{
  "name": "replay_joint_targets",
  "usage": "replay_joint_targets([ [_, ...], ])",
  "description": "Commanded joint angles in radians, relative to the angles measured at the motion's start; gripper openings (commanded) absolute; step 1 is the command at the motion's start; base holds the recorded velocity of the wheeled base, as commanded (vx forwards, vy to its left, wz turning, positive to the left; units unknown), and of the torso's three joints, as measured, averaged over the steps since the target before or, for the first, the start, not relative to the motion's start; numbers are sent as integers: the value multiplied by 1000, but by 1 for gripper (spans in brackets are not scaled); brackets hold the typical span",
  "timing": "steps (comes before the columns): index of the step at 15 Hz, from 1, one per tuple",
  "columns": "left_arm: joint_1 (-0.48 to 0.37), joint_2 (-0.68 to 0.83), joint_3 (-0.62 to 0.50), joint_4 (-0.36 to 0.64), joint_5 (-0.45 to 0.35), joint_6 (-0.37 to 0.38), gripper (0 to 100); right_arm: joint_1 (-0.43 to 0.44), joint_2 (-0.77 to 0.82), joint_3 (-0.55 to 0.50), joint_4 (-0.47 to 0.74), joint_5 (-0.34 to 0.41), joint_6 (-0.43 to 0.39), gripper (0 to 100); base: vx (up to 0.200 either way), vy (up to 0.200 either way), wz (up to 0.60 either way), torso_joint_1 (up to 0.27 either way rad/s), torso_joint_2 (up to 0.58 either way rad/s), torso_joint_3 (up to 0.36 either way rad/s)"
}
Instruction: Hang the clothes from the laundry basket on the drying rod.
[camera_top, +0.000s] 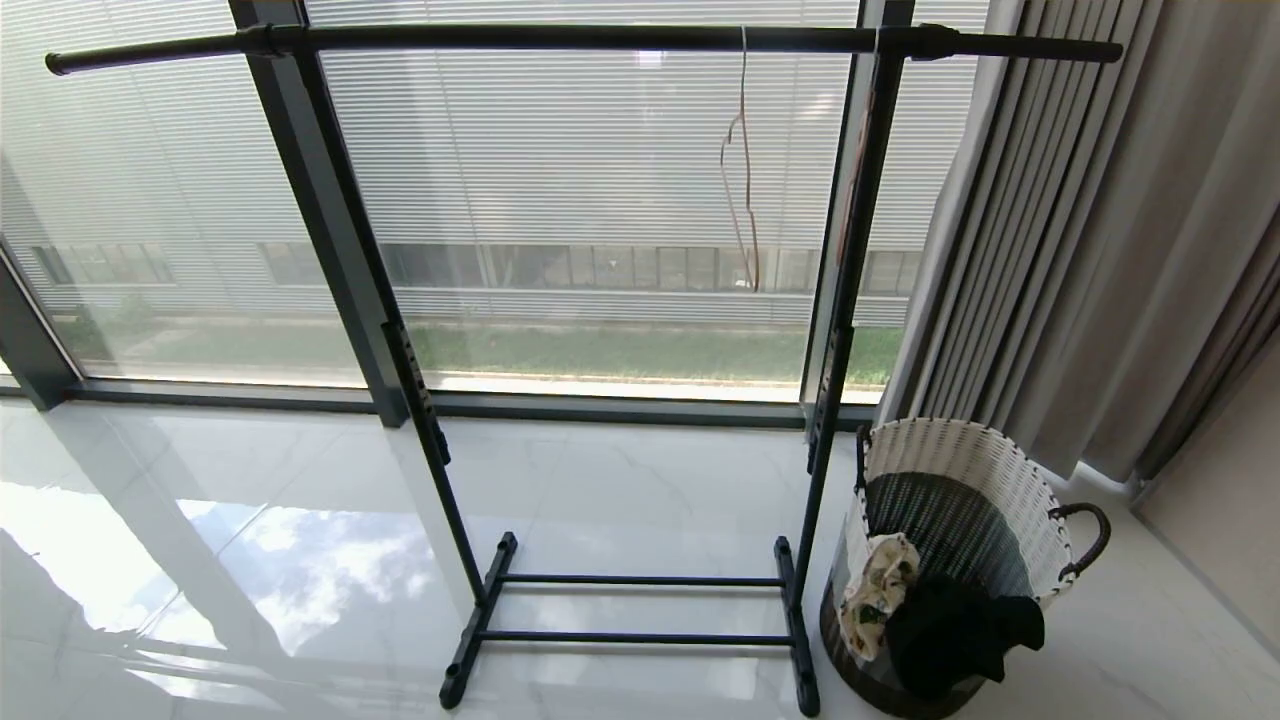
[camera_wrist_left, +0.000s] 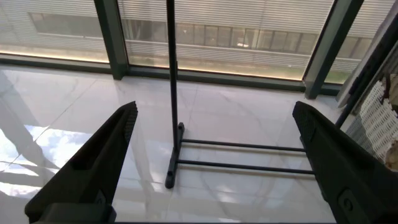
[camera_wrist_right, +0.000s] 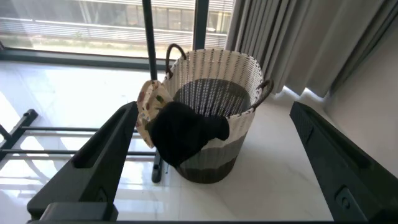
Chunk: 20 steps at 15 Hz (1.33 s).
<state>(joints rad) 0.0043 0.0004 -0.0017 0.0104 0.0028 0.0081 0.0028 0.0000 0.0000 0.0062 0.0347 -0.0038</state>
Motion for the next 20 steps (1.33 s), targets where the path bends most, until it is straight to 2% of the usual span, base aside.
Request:
replay_joint_targets([
  [1, 0, 1, 0, 0, 0, 0, 100, 0, 0, 0, 0, 1, -1, 100, 200, 0, 0, 2, 7, -7],
  [7, 0, 1, 0, 0, 0, 3, 100, 0, 0, 0, -2, 1, -1, 100, 200, 0, 0, 3, -2, 2],
  [15, 0, 1, 0, 0, 0, 4, 100, 0, 0, 0, 0, 1, -7, 100, 0, 0, 0, 0, 0, 0],
  [17, 0, 1, 0, 0, 0, 4, 100, 0, 0, 0, 0, 2, -48, 100, 0, 0, 0, 0, 0, 0],
  [20, 0, 1, 0, 0, 0, 4, 100, 0, 0, -5, -14, 8, -56, 100, 0, 0, 0, 0, 0, 0],
])
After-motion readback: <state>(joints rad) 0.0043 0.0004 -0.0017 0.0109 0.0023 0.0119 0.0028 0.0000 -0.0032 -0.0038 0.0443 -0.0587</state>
